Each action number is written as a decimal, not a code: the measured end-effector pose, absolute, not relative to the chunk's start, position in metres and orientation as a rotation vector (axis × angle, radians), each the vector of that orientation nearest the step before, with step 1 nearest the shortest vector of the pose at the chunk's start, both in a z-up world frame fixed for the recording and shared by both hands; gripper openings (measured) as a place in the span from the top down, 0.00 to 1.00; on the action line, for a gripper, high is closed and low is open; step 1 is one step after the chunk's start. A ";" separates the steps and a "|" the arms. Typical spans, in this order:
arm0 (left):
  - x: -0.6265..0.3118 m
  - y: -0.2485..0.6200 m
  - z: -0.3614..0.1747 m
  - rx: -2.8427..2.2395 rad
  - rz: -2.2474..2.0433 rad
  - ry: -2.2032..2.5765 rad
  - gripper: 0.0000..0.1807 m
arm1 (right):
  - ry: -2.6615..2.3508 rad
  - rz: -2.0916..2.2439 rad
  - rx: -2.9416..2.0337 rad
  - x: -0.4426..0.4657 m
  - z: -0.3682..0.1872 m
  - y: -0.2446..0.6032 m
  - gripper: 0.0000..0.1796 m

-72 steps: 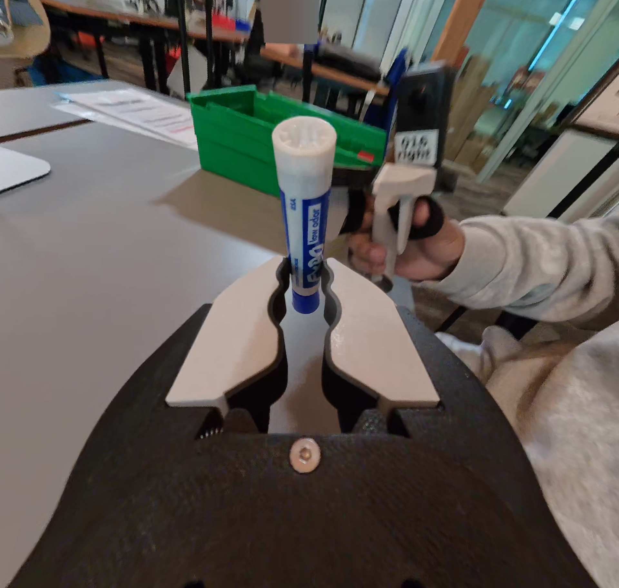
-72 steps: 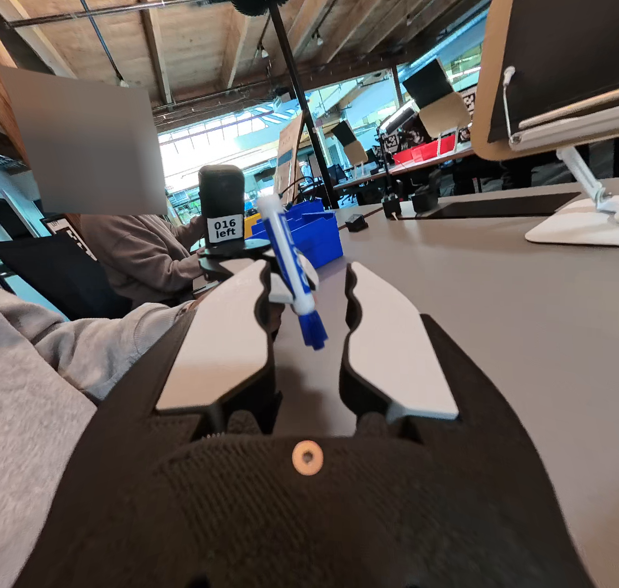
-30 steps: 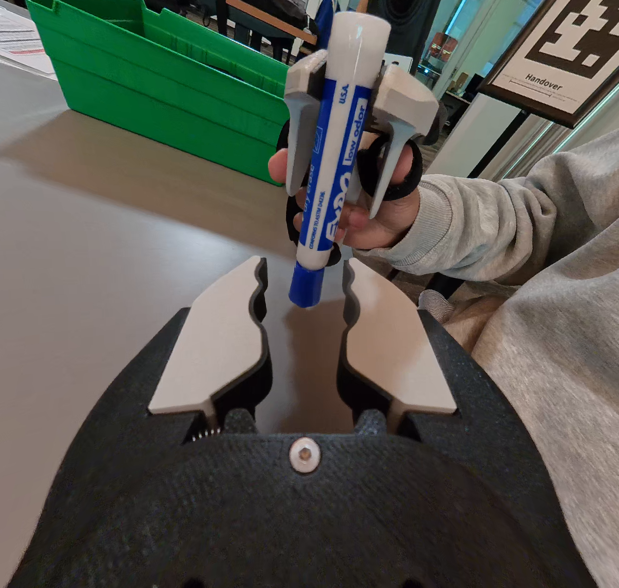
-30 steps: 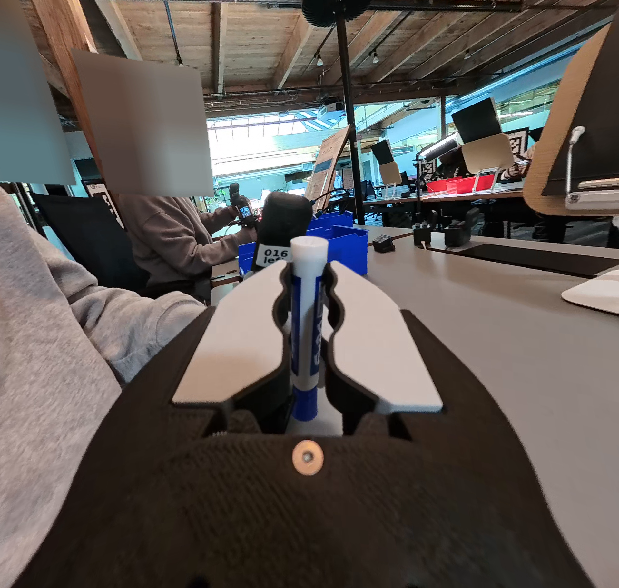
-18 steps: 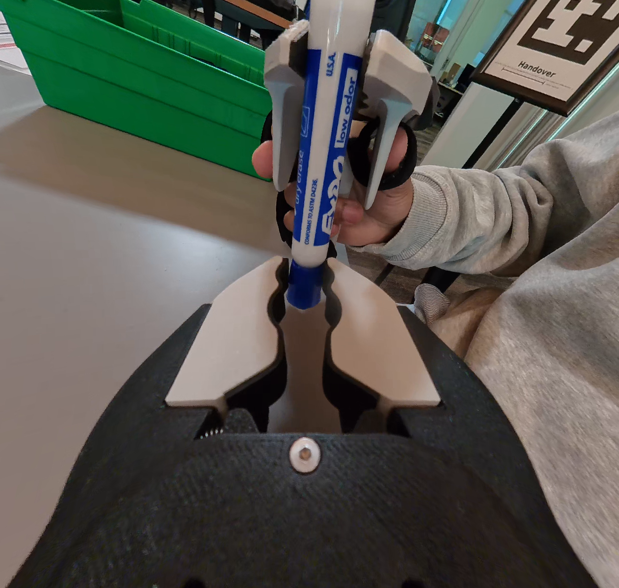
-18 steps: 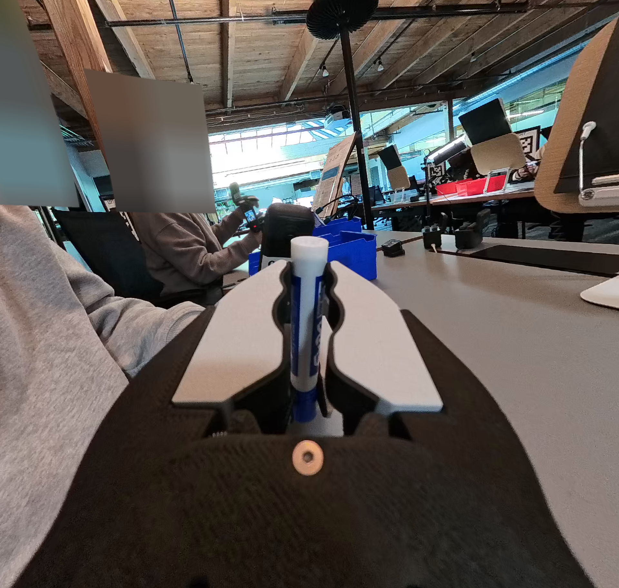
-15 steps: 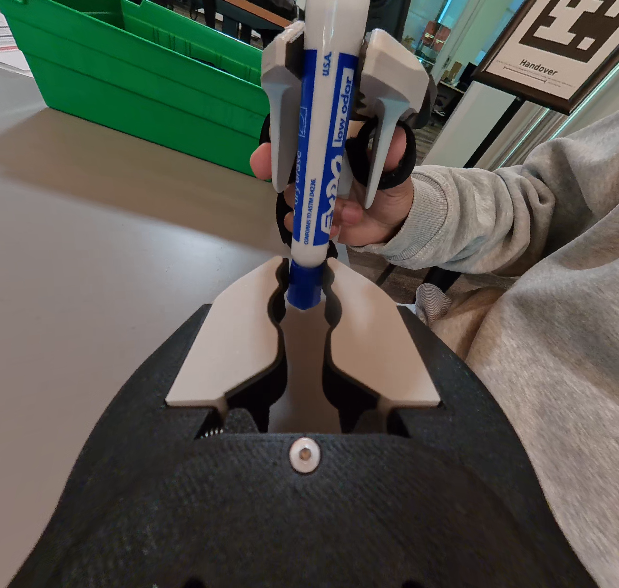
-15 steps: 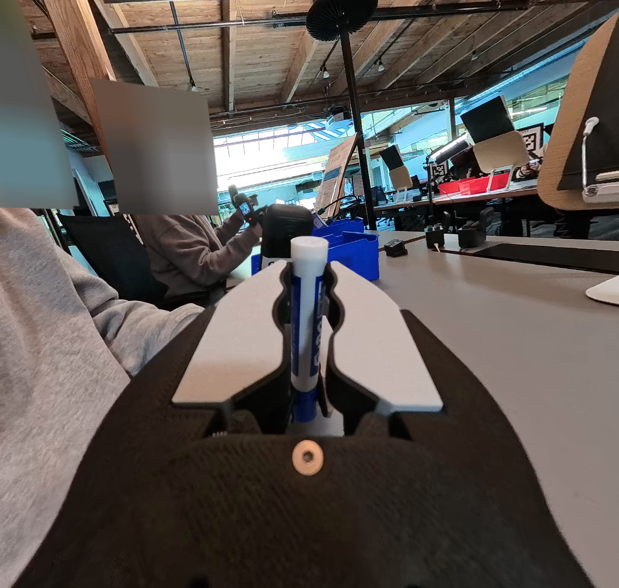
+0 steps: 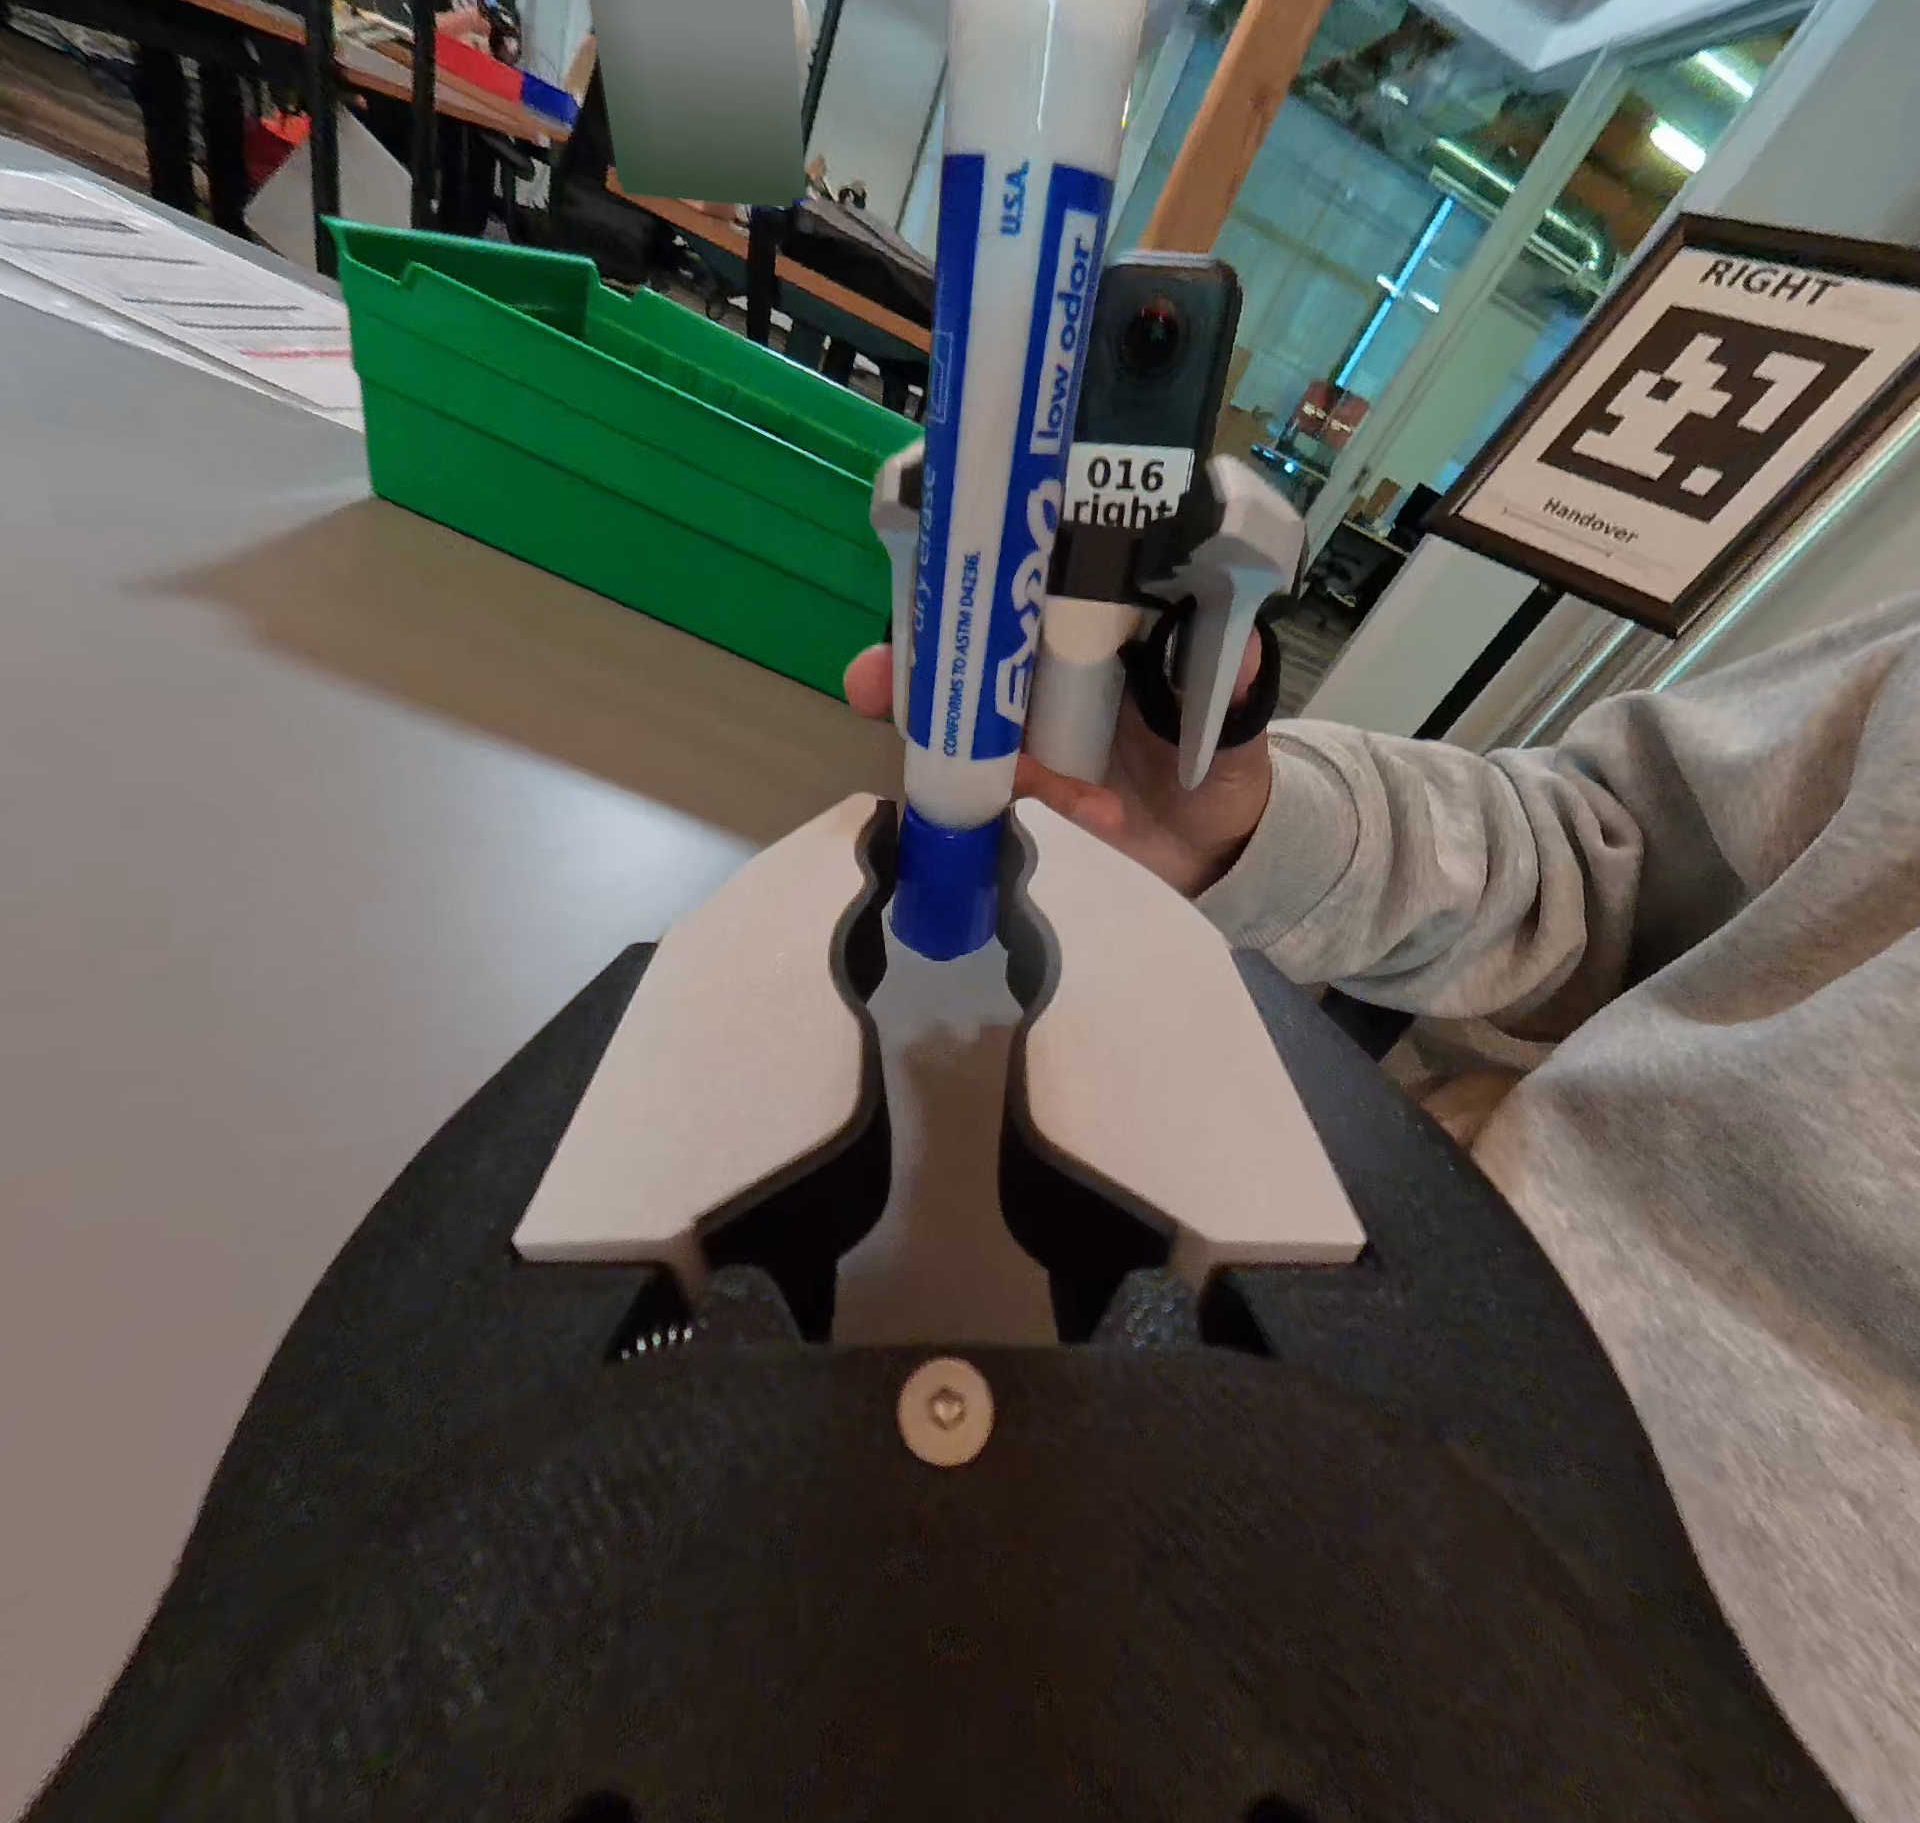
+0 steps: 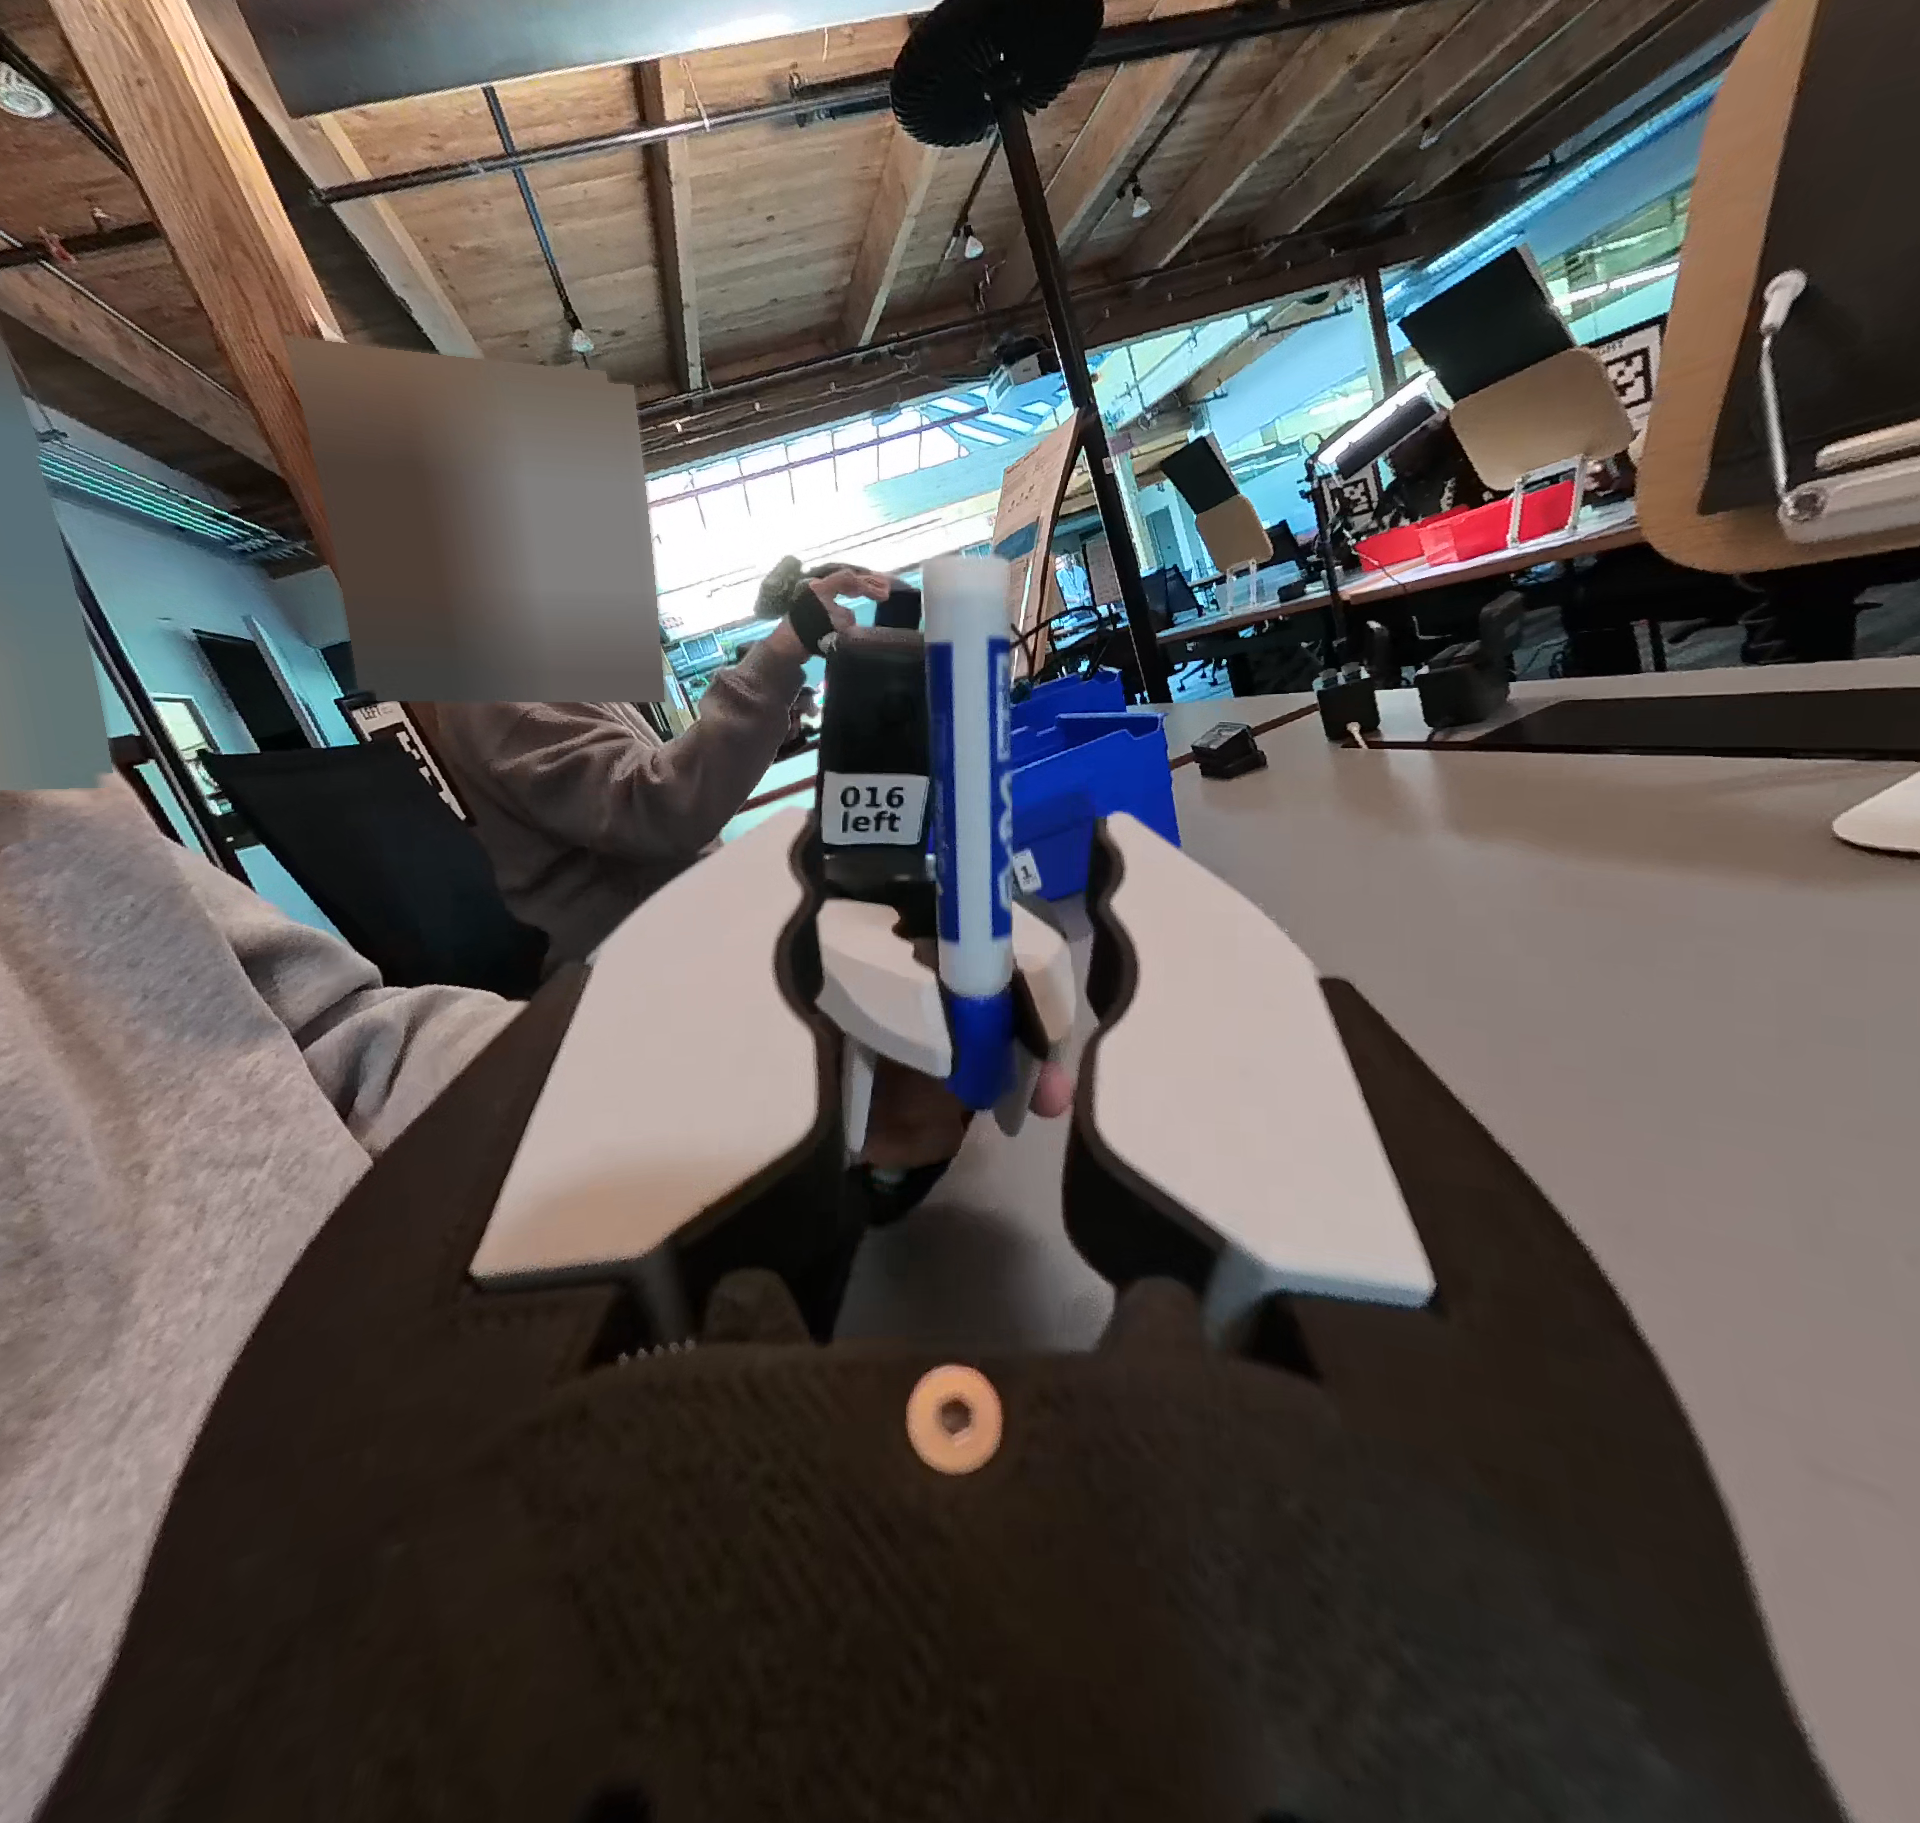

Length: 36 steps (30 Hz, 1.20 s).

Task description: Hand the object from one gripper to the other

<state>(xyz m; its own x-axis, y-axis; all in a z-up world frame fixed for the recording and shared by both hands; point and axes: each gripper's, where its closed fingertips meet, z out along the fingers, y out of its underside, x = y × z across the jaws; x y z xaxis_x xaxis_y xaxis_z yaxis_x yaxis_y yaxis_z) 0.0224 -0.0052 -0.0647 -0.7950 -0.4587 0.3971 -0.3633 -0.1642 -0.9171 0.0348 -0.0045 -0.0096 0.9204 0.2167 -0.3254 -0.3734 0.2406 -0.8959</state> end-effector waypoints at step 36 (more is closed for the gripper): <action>0.013 -0.005 -0.032 -0.888 -2.316 1.857 0.69 | 0.010 0.289 -1.450 0.015 -0.032 0.010 0.89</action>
